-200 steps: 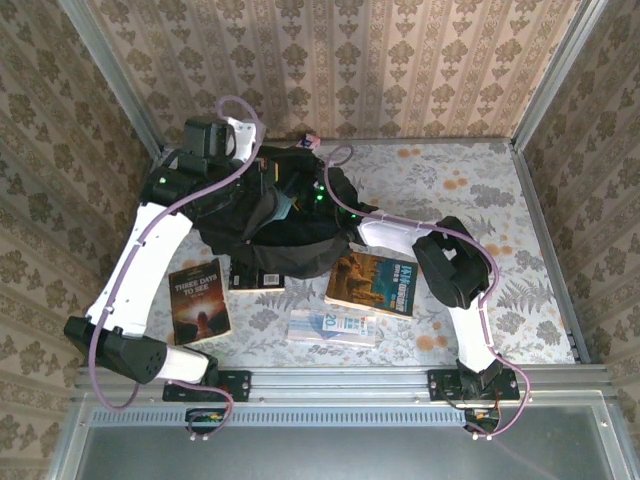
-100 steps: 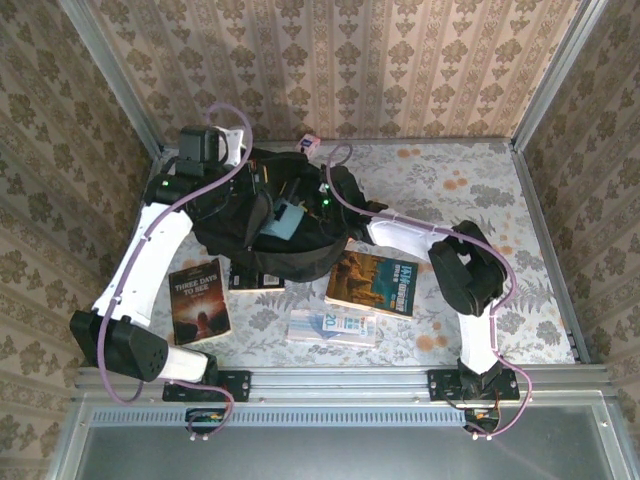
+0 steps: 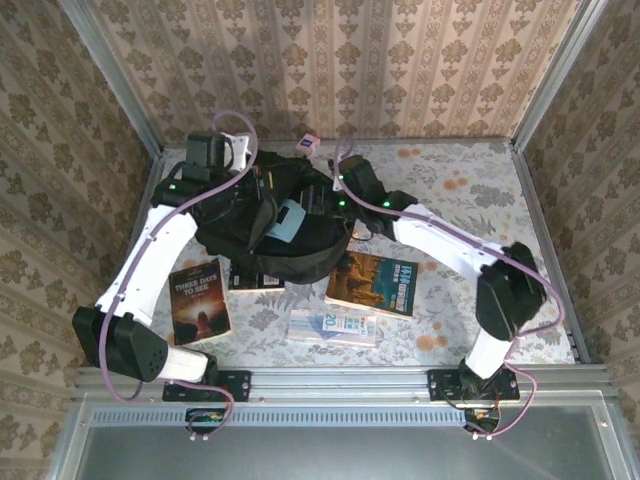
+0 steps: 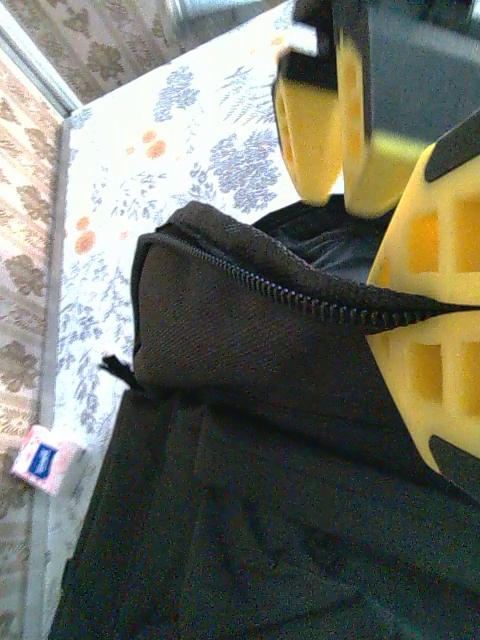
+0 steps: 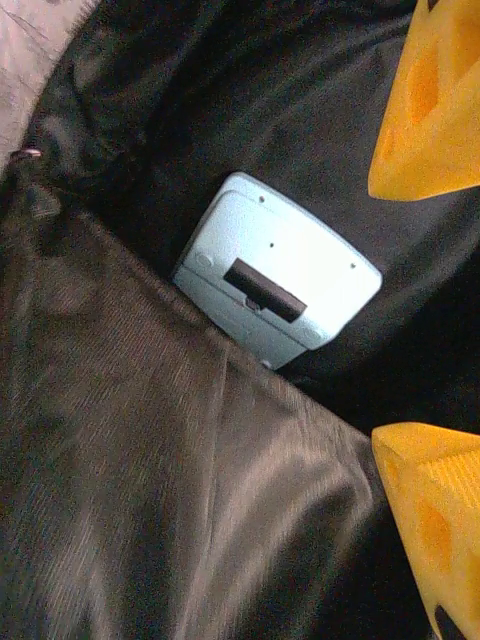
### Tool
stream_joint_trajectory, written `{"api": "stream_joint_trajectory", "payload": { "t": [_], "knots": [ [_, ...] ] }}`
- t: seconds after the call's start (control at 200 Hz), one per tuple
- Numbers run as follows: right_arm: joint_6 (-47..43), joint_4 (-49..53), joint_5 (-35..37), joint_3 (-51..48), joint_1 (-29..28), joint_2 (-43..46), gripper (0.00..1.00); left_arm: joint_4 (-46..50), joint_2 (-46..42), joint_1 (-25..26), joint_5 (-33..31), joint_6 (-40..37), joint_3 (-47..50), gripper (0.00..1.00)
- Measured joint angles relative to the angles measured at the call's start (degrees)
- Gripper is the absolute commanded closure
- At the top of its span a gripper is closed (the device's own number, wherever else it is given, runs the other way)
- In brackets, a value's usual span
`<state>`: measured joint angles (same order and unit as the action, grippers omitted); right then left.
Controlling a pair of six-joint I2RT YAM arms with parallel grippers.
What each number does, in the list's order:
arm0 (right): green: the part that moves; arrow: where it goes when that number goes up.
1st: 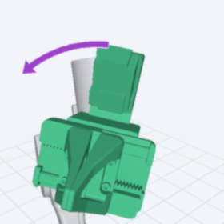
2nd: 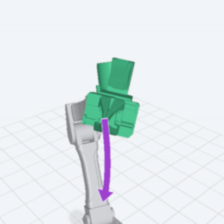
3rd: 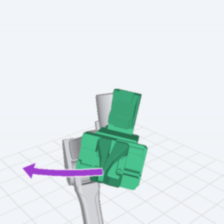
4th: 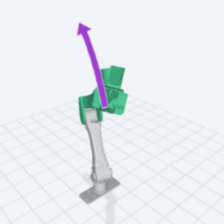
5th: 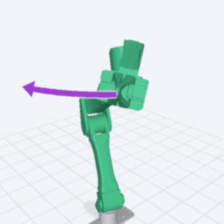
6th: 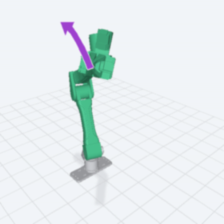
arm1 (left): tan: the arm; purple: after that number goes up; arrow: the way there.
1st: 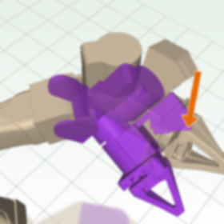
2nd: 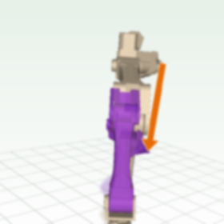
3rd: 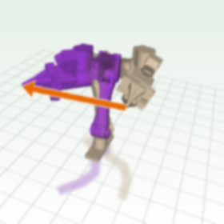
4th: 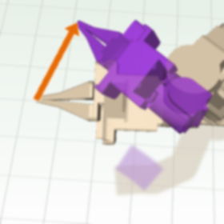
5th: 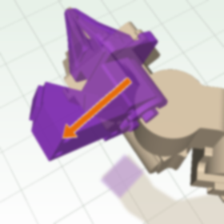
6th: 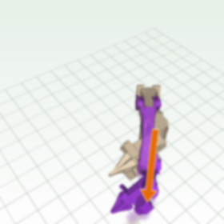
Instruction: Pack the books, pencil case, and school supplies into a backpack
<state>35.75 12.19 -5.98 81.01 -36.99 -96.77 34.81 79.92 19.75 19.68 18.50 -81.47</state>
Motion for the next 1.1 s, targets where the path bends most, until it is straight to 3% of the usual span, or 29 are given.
{"api": "stream_joint_trajectory", "payload": {
  "t": [0.175, 0.295, 0.475, 0.55, 0.76, 0.945, 1.1],
  "knots": [
    [-3.19, 6.38, 1.36, -4.94, 0.63, 9.75, 0.34, -1.44, 0.61, 4.24, -0.42, -0.02, 3.82, 1.00],
    [-2.14, 9.16, 3.06, -14.03, 2.89, 15.13, 0.30, -2.03, 1.73, 6.21, -0.33, 0.02, 5.70, 1.00],
    [0.50, 13.49, 1.92, -28.81, 11.43, 21.99, 0.34, -3.26, 3.74, 8.41, 0.15, 1.05, 7.48, 1.00],
    [-0.28, 14.88, -1.84, -30.53, 11.72, 22.53, 0.34, -3.39, 4.74, 9.46, 0.31, 1.03, 7.67, 1.00],
    [-7.58, 17.22, -4.98, -29.90, -0.50, 21.68, 0.34, -4.22, 7.67, 9.86, 1.25, 1.55, 8.52, 1.00],
    [-16.85, 18.78, -0.52, -27.56, -12.31, 16.74, 0.18, -5.53, 11.30, 9.97, 4.00, 2.58, 10.32, 1.00],
    [-24.79, 21.09, 3.08, -24.09, -18.93, 10.75, 0.10, -5.86, 12.02, 9.79, 4.79, 3.21, 11.74, 1.00]
  ]
}}
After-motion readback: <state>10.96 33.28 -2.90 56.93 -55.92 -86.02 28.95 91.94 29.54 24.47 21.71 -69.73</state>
